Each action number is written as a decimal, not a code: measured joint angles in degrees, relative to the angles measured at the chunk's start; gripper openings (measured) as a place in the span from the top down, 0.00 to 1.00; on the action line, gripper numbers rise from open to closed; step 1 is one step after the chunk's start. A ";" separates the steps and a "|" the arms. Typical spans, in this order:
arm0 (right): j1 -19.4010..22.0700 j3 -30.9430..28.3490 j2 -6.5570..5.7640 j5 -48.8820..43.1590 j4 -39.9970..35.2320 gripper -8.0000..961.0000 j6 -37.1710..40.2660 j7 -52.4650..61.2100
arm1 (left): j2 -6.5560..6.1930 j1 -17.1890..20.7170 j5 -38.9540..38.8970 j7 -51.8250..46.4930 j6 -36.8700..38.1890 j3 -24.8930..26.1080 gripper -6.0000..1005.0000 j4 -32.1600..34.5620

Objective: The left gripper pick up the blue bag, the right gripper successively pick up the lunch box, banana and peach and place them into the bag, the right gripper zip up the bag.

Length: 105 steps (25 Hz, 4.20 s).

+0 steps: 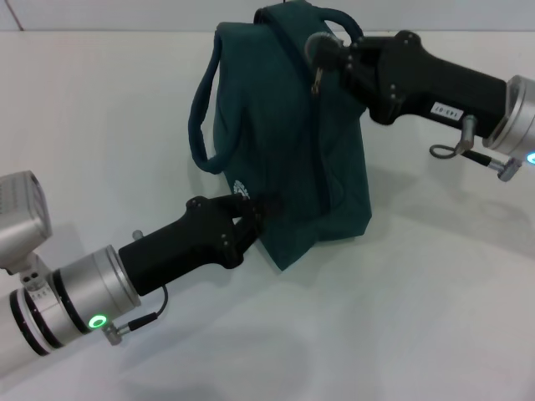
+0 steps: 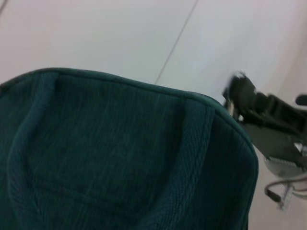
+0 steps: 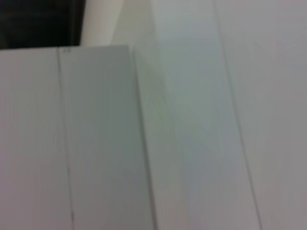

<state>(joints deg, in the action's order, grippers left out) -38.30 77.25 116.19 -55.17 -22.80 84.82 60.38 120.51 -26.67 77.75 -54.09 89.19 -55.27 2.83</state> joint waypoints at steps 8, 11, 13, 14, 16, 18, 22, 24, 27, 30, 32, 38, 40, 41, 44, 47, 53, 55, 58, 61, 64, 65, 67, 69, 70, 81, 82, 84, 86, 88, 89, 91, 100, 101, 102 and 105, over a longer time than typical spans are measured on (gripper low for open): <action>0.08 -0.14 0.00 4.17 1.78 0.98 -1.25 0.00 | -0.03 0.12 0.00 1.90 0.23 -2.19 0.92 -0.01; 0.15 -0.15 0.00 4.77 2.01 0.98 -1.28 0.00 | -0.23 0.54 -0.01 2.06 0.81 -2.47 0.92 0.31; 0.29 0.15 -0.01 4.86 2.04 0.98 -0.83 0.00 | -0.34 1.05 -0.47 2.06 1.16 -2.25 0.92 0.39; 0.45 0.50 -0.01 4.84 2.05 0.98 -0.48 0.00 | -0.36 1.27 -0.85 2.06 1.29 -2.12 0.92 0.42; 1.09 2.08 -0.01 4.85 1.92 0.98 0.72 -0.03 | -0.41 1.93 -2.57 2.06 1.74 -1.91 0.92 0.50; 1.73 3.96 -0.01 4.95 1.60 0.98 2.53 -0.77 | -0.45 2.76 -5.28 2.06 1.96 -1.91 0.92 0.53; 3.84 6.33 0.00 5.04 0.51 0.98 7.87 -2.63 | -0.73 4.69 -11.55 2.08 1.98 -1.88 0.93 0.58; 5.12 6.62 0.01 5.04 -0.84 0.98 8.81 -2.70 | -0.95 5.17 -12.71 2.08 1.91 -1.88 0.93 0.87; 5.58 6.35 0.00 5.67 -1.89 0.98 6.62 -2.70 | -1.13 6.09 -13.02 2.07 1.51 -1.88 0.93 2.54; 5.41 6.31 -0.02 7.74 -1.36 0.98 2.34 -2.75 | -1.13 6.21 -12.81 2.06 0.64 -2.12 0.92 3.59; 5.42 6.30 0.00 8.87 -1.20 0.98 -0.41 -2.84 | -1.13 6.06 -12.79 2.06 0.34 -2.20 0.92 3.64; 6.80 6.26 -0.20 11.51 -1.18 0.98 -1.06 -2.91 | -1.19 5.88 -13.10 2.06 -0.88 -1.99 0.90 3.67; 7.65 6.25 -0.26 12.44 -1.46 0.98 0.20 -2.92 | -1.23 5.75 -13.20 2.06 -1.37 -1.98 0.90 3.68; 7.84 6.25 -0.30 12.74 -1.52 0.98 0.73 -2.92 | -1.23 5.69 -13.27 2.01 -1.48 -1.97 0.90 3.69; 7.83 6.31 -0.46 12.88 -1.51 0.98 1.69 -2.95 | -1.08 5.38 -13.75 1.64 -1.39 -1.94 0.89 4.36; 7.48 6.62 -0.47 12.60 -1.17 0.98 1.71 -2.96 | -0.97 4.63 -13.91 1.30 1.11 -2.12 0.88 5.57; 7.66 6.86 -0.44 11.62 -0.93 0.98 1.32 -2.99 | -1.15 4.80 -13.78 1.89 6.01 -1.99 0.83 8.31; 7.99 6.90 -0.43 11.46 -0.90 0.98 1.32 -2.99 | -1.17 5.03 -13.55 1.90 7.35 -2.15 0.75 9.95; 8.25 6.93 -0.37 11.12 -0.90 0.98 1.38 -2.99 | -1.28 5.17 -12.58 1.40 9.03 -2.34 0.66 12.74; 8.44 6.95 -0.33 11.00 -0.60 0.98 1.61 -2.99 | -1.63 4.64 -8.09 -1.71 8.96 -2.38 0.65 16.69; 8.53 6.95 -0.27 10.96 -0.22 0.98 1.92 -2.99 | -2.13 3.25 -4.73 -5.60 7.00 -2.07 0.63 18.81; 8.60 6.97 -0.25 10.95 -0.20 0.98 2.03 -2.99 | -2.22 2.89 -4.55 -5.87 6.40 -2.04 0.63 18.92; 8.82 7.01 -0.23 10.95 -0.16 0.98 2.43 -2.99 | -2.30 2.29 -4.43 -5.75 5.14 -2.03 0.62 19.17; 9.01 7.05 -0.19 10.95 -0.11 0.98 2.85 -2.99 | -2.18 2.26 -4.69 -5.11 4.81 -1.99 0.62 20.10; 9.05 7.05 -0.18 10.95 -0.11 0.98 2.95 -2.99 | -2.06 2.37 -4.88 -4.80 4.92 -1.96 0.62 20.65; 9.21 7.39 -0.18 10.96 0.14 0.98 3.88 -2.99 | -1.83 2.53 -4.89 -4.58 4.74 -1.89 0.62 26.75; 9.21 7.39 -0.18 10.98 0.23 0.98 4.13 -2.99 | -2.00 2.35 -4.60 -4.94 3.97 -1.96 0.62 27.01; 9.21 7.39 -0.22 11.10 0.43 0.98 4.61 -2.99 | -2.44 1.66 -3.79 -5.76 2.46 -2.05 0.62 27.23; 9.21 7.39 -0.26 11.13 0.46 0.98 4.71 -2.99 | -2.86 0.77 -2.04 -6.89 1.13 -2.02 0.62 27.25; 9.23 7.39 -0.27 11.14 0.50 0.98 4.74 -2.98 | -3.08 0.07 -0.50 -7.98 -0.11 -1.98 0.62 27.27; 9.27 7.39 -0.27 11.18 0.54 0.98 4.75 -2.97 | -3.10 -0.18 0.09 -8.33 -0.72 -1.98 0.62 27.27; 9.52 7.39 -0.24 11.28 0.60 0.98 4.81 -2.95 | -3.12 -0.59 1.00 -8.83 -1.77 -1.98 0.62 27.28; 10.08 7.01 -0.22 11.45 0.59 0.98 5.62 -2.73 | -3.56 -1.73 3.54 -10.58 -2.29 -2.18 0.63 27.39; 10.08 7.01 -0.22 11.45 0.59 0.98 5.66 -2.72 | -3.59 -1.79 3.92 -10.58 -2.28 -2.16 0.64 27.44; 10.09 7.01 -0.23 11.47 0.58 0.98 5.68 -2.70 | -3.60 -1.84 4.22 -10.59 -2.26 -2.11 0.64 27.60; 10.15 7.01 -0.25 11.54 0.56 0.98 5.71 -2.59 | -3.61 -1.79 4.47 -10.59 -2.15 -2.19 0.77 28.31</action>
<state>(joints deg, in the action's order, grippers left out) -28.15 84.26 115.94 -43.63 -22.24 90.53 57.79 116.90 -28.46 82.22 -64.68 87.04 -57.46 31.14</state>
